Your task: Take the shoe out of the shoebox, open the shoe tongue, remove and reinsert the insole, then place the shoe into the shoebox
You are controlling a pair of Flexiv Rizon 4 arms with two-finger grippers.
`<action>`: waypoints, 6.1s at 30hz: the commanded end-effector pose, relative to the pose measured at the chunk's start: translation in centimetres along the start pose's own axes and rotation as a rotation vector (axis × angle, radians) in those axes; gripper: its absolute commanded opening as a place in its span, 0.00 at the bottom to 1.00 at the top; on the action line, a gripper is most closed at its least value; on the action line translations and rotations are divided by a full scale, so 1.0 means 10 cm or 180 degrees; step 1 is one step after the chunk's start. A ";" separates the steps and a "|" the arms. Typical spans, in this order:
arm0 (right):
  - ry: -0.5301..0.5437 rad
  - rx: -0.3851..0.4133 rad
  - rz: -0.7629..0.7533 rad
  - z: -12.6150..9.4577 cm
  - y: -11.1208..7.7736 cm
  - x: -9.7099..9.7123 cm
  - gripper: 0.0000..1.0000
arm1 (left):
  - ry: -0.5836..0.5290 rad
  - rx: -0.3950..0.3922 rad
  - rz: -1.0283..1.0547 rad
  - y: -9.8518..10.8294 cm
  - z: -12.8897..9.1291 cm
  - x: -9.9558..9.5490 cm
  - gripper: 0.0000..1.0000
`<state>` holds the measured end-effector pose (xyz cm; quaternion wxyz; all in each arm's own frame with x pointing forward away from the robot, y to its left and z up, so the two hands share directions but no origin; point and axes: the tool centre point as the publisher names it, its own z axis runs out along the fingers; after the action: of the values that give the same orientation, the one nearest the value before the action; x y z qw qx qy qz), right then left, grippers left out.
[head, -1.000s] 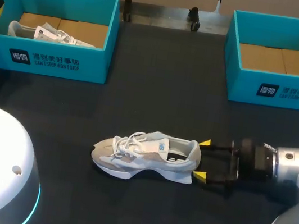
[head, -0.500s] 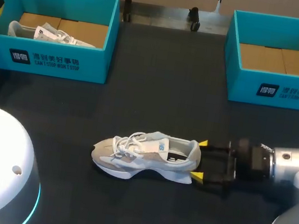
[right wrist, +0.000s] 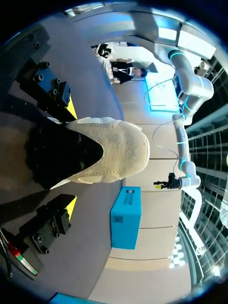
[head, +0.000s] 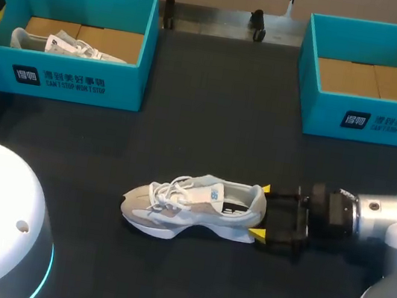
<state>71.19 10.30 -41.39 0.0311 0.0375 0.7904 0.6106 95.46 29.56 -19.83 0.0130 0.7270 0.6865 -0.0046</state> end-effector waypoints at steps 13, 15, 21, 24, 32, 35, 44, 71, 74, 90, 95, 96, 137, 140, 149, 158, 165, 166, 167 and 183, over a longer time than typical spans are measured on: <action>0.0104 -0.0025 -0.0066 -0.02 0.06 0.00 1.00 | 0.0004 -0.0009 0.0002 -0.01 0.00 0.00 1.00; 0.0122 -0.0042 -0.0076 -0.03 0.08 -0.02 1.00 | 0.0004 -0.0009 0.0002 -0.01 0.00 0.00 1.00; 0.0183 -0.0037 -0.0062 0.00 0.12 -0.04 1.00 | 0.0004 -0.0009 0.0002 -0.01 0.00 0.00 1.00; 0.0202 -0.0033 -0.0032 0.02 0.12 -0.04 1.00 | 0.0004 -0.0009 0.0002 -0.01 0.00 0.00 1.00; 0.0261 0.0011 0.0040 0.10 0.10 -0.01 1.00 | 0.0004 -0.0009 0.0002 -0.01 0.00 0.00 1.00; 0.0285 0.0031 0.0046 0.11 0.08 0.01 1.00 | 0.0004 -0.0009 0.0002 -0.01 0.00 0.00 1.00; 0.0348 0.0084 -0.0044 0.17 0.08 0.05 1.00 | 0.0004 -0.0009 0.0002 -0.01 0.00 0.00 1.00; 0.0337 0.0055 -0.0066 0.32 0.04 0.07 1.00 | 0.0004 -0.0009 0.0002 -0.01 0.00 0.00 1.00; 0.0340 0.0051 -0.0077 0.34 0.06 0.08 1.00 | 0.0004 -0.0009 0.0002 -0.01 0.00 0.00 1.00; 0.0329 0.0030 -0.0088 0.36 0.06 0.08 1.00 | 0.0004 -0.0009 0.0002 -0.01 0.00 0.00 1.00; 0.0327 0.0014 -0.0101 0.37 0.06 0.08 0.79 | 0.0004 -0.0009 0.0002 -0.01 0.00 0.00 1.00; 0.0327 0.0011 -0.0102 0.37 0.06 0.08 0.48 | 0.0004 -0.0009 0.0002 -0.01 0.00 0.00 1.00; 0.0305 0.0017 -0.0128 0.39 0.07 0.11 0.00 | 0.0082 -0.0588 -0.2744 -0.83 -0.09 -0.41 1.00; 0.0305 0.0017 -0.0128 0.39 0.07 0.11 0.00 | 0.0082 -0.0588 -0.2744 -0.83 -0.09 -0.41 1.00; 0.0305 0.0017 -0.0128 0.39 0.07 0.11 0.00 | 0.0146 -0.0351 -0.3540 -1.03 -0.09 -0.54 1.00; 0.0305 0.0017 -0.0128 0.39 0.07 0.11 0.00 | 0.0684 0.0305 -0.5023 -1.22 0.00 -0.96 1.00; 0.0305 0.0017 -0.0128 0.39 0.07 0.11 0.00 | 0.0561 0.0062 -0.4957 -1.30 0.01 -1.06 1.00; 0.0305 0.0017 -0.0128 0.39 0.07 0.11 0.00 | 0.0561 0.0062 -0.4957 -1.30 0.01 -1.06 1.00; 0.0305 0.0017 -0.0128 0.39 0.07 0.11 0.00 | 0.0561 0.0062 -0.4957 -1.30 0.01 -1.06 1.00; 0.0305 0.0017 -0.0128 0.39 0.07 0.11 0.00 | 0.0332 -0.0126 -0.6593 -1.89 0.03 -1.40 1.00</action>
<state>70.65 14.13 -41.77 0.0050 -0.0084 0.7917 0.6108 78.40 17.43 -19.87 -0.0600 -0.1080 0.9919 0.0300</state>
